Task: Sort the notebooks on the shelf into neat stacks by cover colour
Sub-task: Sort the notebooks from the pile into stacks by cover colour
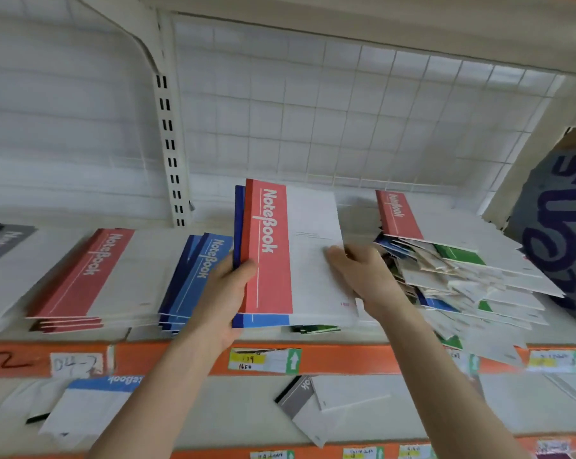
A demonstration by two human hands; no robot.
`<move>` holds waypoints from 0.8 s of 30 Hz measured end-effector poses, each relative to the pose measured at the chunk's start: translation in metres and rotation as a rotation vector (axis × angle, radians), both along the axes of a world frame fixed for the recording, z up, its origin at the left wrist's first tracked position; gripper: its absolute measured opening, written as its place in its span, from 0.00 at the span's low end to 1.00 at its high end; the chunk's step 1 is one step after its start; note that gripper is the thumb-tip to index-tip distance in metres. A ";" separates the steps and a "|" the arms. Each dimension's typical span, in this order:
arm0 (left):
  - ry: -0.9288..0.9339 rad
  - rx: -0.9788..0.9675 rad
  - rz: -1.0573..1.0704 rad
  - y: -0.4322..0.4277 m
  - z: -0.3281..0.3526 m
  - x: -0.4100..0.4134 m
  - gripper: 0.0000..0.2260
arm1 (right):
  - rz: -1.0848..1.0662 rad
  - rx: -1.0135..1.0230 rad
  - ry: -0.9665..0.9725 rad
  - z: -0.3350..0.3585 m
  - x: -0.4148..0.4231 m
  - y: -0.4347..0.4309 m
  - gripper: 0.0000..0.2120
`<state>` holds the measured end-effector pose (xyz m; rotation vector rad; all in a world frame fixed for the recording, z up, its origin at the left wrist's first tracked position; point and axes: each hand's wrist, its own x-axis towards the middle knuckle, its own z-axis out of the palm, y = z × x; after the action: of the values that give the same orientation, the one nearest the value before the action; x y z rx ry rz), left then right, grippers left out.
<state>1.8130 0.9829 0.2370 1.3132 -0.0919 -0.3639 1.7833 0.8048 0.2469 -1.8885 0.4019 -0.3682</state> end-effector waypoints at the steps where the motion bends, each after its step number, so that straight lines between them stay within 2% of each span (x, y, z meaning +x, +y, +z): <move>1: -0.035 0.005 0.033 0.007 -0.002 0.002 0.04 | 0.012 -0.101 0.036 0.000 0.005 0.008 0.15; 3: -0.088 0.005 0.101 0.023 -0.004 0.006 0.06 | 0.023 -0.251 0.082 0.000 0.013 0.029 0.17; 5: -0.109 -0.003 0.148 0.039 -0.004 0.011 0.07 | 0.018 -0.315 0.102 0.000 0.023 0.049 0.17; 9: -0.111 0.003 0.193 0.079 -0.006 0.025 0.07 | 0.013 -0.256 0.070 0.000 0.046 0.089 0.11; 13: -0.068 -0.032 0.246 0.127 -0.002 0.041 0.06 | 0.001 -0.241 0.077 0.000 0.065 0.124 0.10; 17: -0.056 0.040 0.384 0.187 -0.001 0.058 0.05 | -0.044 -0.195 0.111 -0.003 0.084 0.151 0.12; 21: -0.031 0.033 0.516 0.248 -0.005 0.075 0.05 | 0.024 -0.422 0.235 -0.006 0.095 0.172 0.19; 24: -0.020 0.059 0.566 0.287 -0.006 0.081 0.06 | 0.030 -0.571 0.318 -0.015 0.106 0.194 0.19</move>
<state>1.8944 1.2696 0.2315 1.3401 0.2725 0.1303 1.8897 0.9987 0.2324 -2.5232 0.5168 -0.1676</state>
